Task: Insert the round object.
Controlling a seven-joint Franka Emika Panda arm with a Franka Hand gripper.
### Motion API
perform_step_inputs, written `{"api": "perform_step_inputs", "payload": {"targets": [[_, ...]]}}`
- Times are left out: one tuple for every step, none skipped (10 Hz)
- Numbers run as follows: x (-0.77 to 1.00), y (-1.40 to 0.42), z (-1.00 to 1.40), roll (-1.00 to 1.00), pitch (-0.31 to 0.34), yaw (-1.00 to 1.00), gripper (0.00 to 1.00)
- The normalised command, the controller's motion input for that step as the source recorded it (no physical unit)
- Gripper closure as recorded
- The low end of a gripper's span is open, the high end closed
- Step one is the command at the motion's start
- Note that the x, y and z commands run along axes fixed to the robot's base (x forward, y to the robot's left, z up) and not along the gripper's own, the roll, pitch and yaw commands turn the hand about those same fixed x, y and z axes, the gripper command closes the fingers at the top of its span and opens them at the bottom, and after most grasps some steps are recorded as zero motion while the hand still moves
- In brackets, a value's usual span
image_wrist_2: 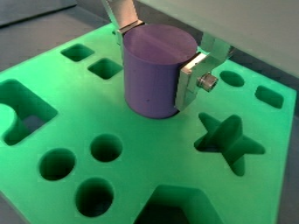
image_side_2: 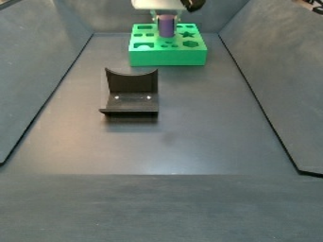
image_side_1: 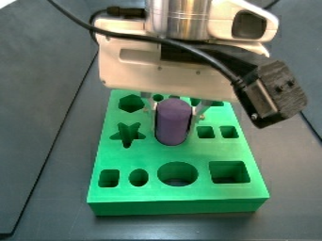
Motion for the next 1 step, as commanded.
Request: {"api": "perform_step_inputs", "payload": {"targets": [[-0.03,-0.17,-0.06,0.03,-0.030,0.06,1.00]]}}
